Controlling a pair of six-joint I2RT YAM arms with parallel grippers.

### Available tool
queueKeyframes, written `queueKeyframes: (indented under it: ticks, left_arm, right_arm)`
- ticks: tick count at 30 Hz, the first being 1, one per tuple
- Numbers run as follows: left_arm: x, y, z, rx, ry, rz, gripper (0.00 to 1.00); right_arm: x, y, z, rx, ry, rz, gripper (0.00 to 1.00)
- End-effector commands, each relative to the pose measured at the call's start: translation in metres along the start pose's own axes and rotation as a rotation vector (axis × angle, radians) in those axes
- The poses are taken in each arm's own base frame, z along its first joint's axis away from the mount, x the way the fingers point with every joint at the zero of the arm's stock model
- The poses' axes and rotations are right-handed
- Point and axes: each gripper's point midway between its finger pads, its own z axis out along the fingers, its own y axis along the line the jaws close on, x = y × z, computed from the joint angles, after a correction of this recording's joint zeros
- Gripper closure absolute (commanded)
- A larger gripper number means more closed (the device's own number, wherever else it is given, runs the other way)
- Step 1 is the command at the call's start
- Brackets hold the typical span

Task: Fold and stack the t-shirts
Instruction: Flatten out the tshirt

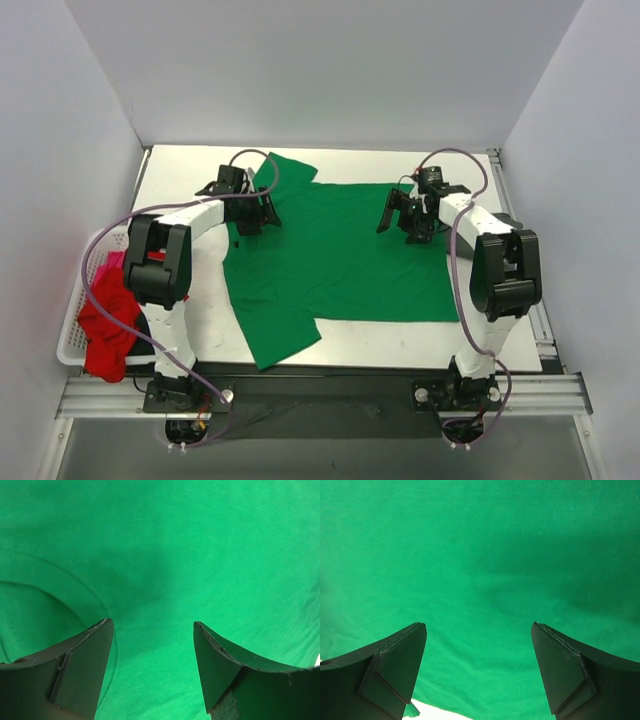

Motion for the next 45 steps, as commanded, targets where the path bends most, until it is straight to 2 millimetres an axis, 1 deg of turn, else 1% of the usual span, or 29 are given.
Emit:
queueKeyframes:
  ticks: [1, 4, 6, 7, 9, 14, 15, 16, 17, 18, 20, 22, 23, 24, 25, 26, 27, 28, 29, 30, 32, 33, 35, 37, 39, 40, 42, 43, 45]
  left_arm:
    - [-0.026, -0.028, -0.026, 0.064, -0.074, 0.071, 0.24]
    - [-0.019, -0.026, -0.024, 0.060, -0.060, 0.049, 0.24]
    - [-0.008, -0.021, -0.017, 0.057, -0.021, 0.025, 0.24]
    - [-0.005, -0.019, -0.015, 0.055, -0.007, 0.012, 0.24]
    - [0.002, -0.012, -0.009, 0.059, 0.018, -0.038, 0.24]
    - [0.001, 0.002, 0.002, 0.044, 0.036, -0.097, 0.24]
    - [-0.001, 0.006, 0.003, 0.037, 0.038, -0.106, 0.24]
    - [-0.005, 0.006, 0.003, 0.035, 0.038, -0.106, 0.25]
    - [-0.005, 0.012, 0.007, 0.026, 0.047, -0.112, 0.25]
    - [-0.009, 0.017, 0.008, 0.018, 0.040, -0.121, 0.24]
    - [-0.017, 0.022, 0.012, 0.011, 0.037, -0.135, 0.25]
    - [-0.023, 0.028, 0.015, 0.005, 0.035, -0.146, 0.25]
    - [-0.032, 0.028, 0.018, 0.006, 0.026, -0.139, 0.25]
    - [-0.035, 0.030, 0.020, 0.002, 0.024, -0.137, 0.24]
    - [-0.038, 0.032, 0.022, -0.001, 0.026, -0.136, 0.24]
    - [-0.047, 0.031, 0.027, 0.008, 0.020, -0.126, 0.25]
    - [-0.050, 0.029, 0.029, 0.011, 0.019, -0.119, 0.24]
    - [-0.053, 0.029, 0.031, 0.011, 0.023, -0.117, 0.24]
    - [-0.053, 0.033, 0.038, 0.006, 0.031, -0.116, 0.24]
    - [-0.066, 0.026, 0.037, 0.026, 0.008, -0.100, 0.25]
    - [-0.072, 0.024, 0.042, 0.032, 0.006, -0.096, 0.24]
    - [-0.079, 0.021, 0.042, 0.041, -0.007, -0.090, 0.25]
    - [-0.084, 0.017, 0.042, 0.052, -0.014, -0.078, 0.25]
    - [-0.091, 0.011, 0.040, 0.062, -0.032, -0.062, 0.25]
    - [-0.098, 0.003, 0.031, 0.074, -0.056, -0.038, 0.25]
    - [-0.103, -0.004, 0.023, 0.084, -0.077, -0.019, 0.25]
    - [-0.106, -0.013, 0.014, 0.094, -0.096, 0.000, 0.25]
    - [-0.109, -0.020, 0.003, 0.102, -0.113, 0.009, 0.25]
    - [-0.111, -0.026, -0.008, 0.105, -0.136, 0.027, 0.25]
  right_arm:
    - [0.001, -0.006, 0.006, 0.046, 0.031, 0.015, 0.11]
    - [0.006, -0.010, 0.015, 0.064, 0.057, 0.021, 0.11]
    - [0.006, -0.011, 0.019, 0.071, 0.070, 0.024, 0.11]
    - [0.009, -0.014, 0.025, 0.079, 0.092, 0.027, 0.11]
    - [0.007, -0.013, 0.027, 0.083, 0.101, 0.028, 0.12]
    - [0.007, -0.014, 0.038, 0.087, 0.142, 0.030, 0.12]
    - [0.001, -0.011, 0.038, 0.083, 0.142, 0.028, 0.12]
    - [0.004, -0.012, 0.043, 0.085, 0.164, 0.033, 0.12]
    - [0.002, -0.011, 0.045, 0.081, 0.168, 0.033, 0.12]
    - [0.003, -0.011, 0.045, 0.083, 0.185, 0.038, 0.12]
    - [-0.003, -0.007, 0.051, 0.072, 0.195, 0.036, 0.12]
    - [-0.001, -0.007, 0.057, 0.075, 0.225, 0.045, 0.12]
    - [-0.010, -0.002, 0.058, 0.061, 0.214, 0.039, 0.12]
    - [-0.011, -0.001, 0.058, 0.063, 0.222, 0.041, 0.12]
    - [-0.010, -0.002, 0.064, 0.065, 0.239, 0.041, 0.12]
    - [-0.022, 0.003, 0.063, 0.055, 0.218, 0.037, 0.12]
    - [-0.021, 0.003, 0.064, 0.061, 0.233, 0.036, 0.12]
    - [-0.019, 0.000, 0.070, 0.069, 0.252, 0.043, 0.12]
    - [-0.022, 0.001, 0.071, 0.069, 0.253, 0.040, 0.12]
    - [-0.028, 0.003, 0.069, 0.068, 0.249, 0.039, 0.12]
    - [-0.031, 0.002, 0.073, 0.071, 0.253, 0.040, 0.12]
    - [-0.038, 0.005, 0.071, 0.067, 0.241, 0.037, 0.12]
    - [-0.041, 0.005, 0.072, 0.064, 0.240, 0.038, 0.12]
    - [-0.047, 0.009, 0.068, 0.046, 0.229, 0.045, 0.12]
    - [-0.050, 0.012, 0.065, 0.031, 0.224, 0.048, 0.12]
    - [-0.053, 0.015, 0.061, 0.019, 0.215, 0.047, 0.12]
    - [-0.056, 0.020, 0.056, 0.003, 0.206, 0.044, 0.12]
    - [-0.060, 0.024, 0.049, -0.008, 0.191, 0.038, 0.12]
    - [-0.063, 0.028, 0.041, -0.018, 0.176, 0.030, 0.12]
